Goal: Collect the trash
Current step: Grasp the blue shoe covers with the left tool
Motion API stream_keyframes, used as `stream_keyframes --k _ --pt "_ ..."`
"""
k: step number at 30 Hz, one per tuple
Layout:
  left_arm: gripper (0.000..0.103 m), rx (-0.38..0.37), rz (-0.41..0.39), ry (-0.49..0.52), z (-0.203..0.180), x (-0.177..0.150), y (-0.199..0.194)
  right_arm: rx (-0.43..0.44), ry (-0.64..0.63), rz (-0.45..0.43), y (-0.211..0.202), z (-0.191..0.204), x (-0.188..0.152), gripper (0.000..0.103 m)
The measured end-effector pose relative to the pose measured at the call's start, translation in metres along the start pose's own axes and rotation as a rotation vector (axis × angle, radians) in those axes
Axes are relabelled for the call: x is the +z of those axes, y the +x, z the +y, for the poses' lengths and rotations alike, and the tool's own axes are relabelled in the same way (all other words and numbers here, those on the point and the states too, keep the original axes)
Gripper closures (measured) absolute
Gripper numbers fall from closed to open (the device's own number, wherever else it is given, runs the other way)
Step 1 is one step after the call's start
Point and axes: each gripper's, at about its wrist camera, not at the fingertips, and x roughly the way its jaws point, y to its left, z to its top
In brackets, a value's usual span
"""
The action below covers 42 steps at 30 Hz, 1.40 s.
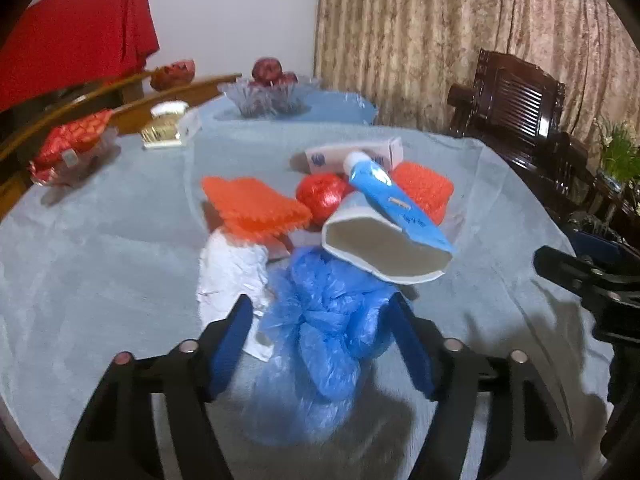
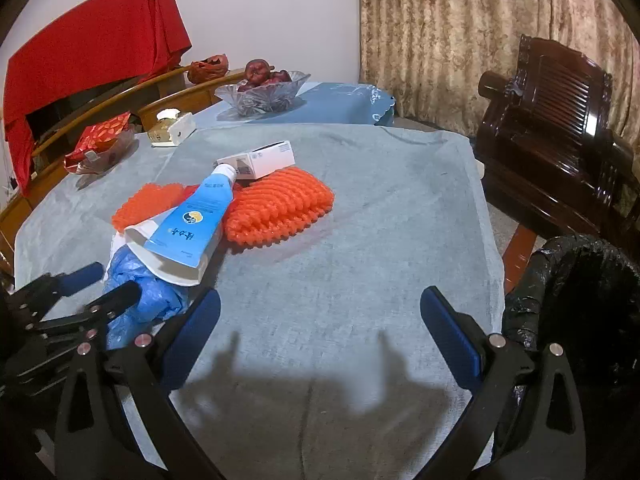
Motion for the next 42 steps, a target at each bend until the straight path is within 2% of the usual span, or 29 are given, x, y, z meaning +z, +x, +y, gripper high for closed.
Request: stream_keyframes --k 2,4,6,9,12,17,21,27,35,42 --pt "0.039 -0.012 0.011 -0.004 -0.001 0.002 0.005 -0.001 0.002 0.001 0.000 0.000 -0.001 0.006" --pt "0.046 -0.032 0.020 0.008 -0.005 0.004 0.008 0.000 0.005 0.003 0.000 -0.003 -0.002 0.006" --pt "0.063 -0.056 0.026 0.007 -0.009 0.004 0.010 0.003 0.011 0.006 -0.001 -0.004 -0.002 0.006" --pt "0.076 -0.056 0.018 0.012 -0.014 0.003 0.007 0.005 0.009 0.000 -0.002 -0.005 -0.002 0.006" --pt "0.081 -0.073 0.015 -0.013 -0.014 0.003 0.000 0.010 0.006 -0.008 -0.005 -0.005 0.000 0.006" --pt "0.082 -0.092 -0.013 -0.030 -0.013 0.002 -0.026 0.012 0.002 -0.022 -0.012 -0.003 0.004 0.006" --pt "0.082 -0.076 -0.039 -0.018 -0.009 -0.003 -0.049 0.017 -0.001 -0.033 -0.017 0.000 0.007 0.006" --pt "0.082 -0.005 -0.093 -0.043 0.015 -0.005 -0.075 0.045 -0.019 -0.049 -0.021 0.017 0.010 0.006" --pt "0.082 0.084 -0.111 -0.109 0.057 -0.008 -0.078 0.127 -0.072 -0.065 -0.013 0.076 0.017 0.006" --pt "0.082 0.121 -0.129 -0.151 0.083 -0.008 -0.079 0.135 -0.111 -0.030 0.006 0.108 0.015 0.026"
